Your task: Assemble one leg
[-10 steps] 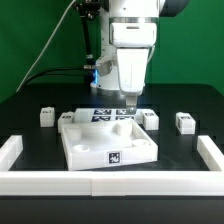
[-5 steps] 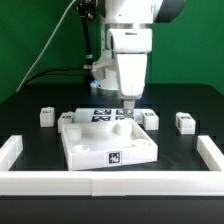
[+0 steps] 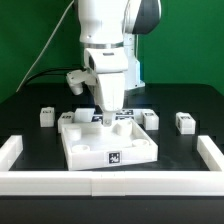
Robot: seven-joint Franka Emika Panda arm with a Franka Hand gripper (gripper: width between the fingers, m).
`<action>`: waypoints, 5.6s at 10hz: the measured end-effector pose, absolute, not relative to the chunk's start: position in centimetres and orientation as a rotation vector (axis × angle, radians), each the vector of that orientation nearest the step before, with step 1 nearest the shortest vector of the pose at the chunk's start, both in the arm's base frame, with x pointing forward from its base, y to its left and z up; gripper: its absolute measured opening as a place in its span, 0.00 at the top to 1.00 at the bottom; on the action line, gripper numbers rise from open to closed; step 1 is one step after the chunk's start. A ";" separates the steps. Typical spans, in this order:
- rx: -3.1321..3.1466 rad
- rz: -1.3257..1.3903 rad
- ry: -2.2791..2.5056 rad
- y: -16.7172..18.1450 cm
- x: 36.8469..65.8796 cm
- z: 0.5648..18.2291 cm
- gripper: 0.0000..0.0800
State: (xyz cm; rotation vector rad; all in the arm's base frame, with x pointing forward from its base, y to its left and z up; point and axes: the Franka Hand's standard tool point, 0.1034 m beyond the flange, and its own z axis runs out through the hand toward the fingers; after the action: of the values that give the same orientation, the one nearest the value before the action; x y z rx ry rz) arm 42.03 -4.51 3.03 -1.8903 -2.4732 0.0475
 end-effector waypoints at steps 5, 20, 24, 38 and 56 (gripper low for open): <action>-1.890 0.060 -2.431 -3.3 42.2 1.0 0.19; -2.020 0.040 -2.342 -2.2 42.9 1.2 0.92; -2.153 -0.012 -2.240 2.5 46.2 1.0 0.92; -2.198 -0.051 -2.208 8.3 49.3 1.0 0.30; -2.940 -0.003 -1.048 10.5 42.9 5.2 0.19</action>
Offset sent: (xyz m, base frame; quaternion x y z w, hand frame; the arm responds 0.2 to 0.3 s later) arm 0.0061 0.0148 -0.0053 0.0072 -0.0005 0.0036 1.0000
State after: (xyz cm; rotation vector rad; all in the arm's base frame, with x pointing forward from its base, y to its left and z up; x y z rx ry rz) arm 42.86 10.51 5.20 -2.9400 -1.0477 -0.0033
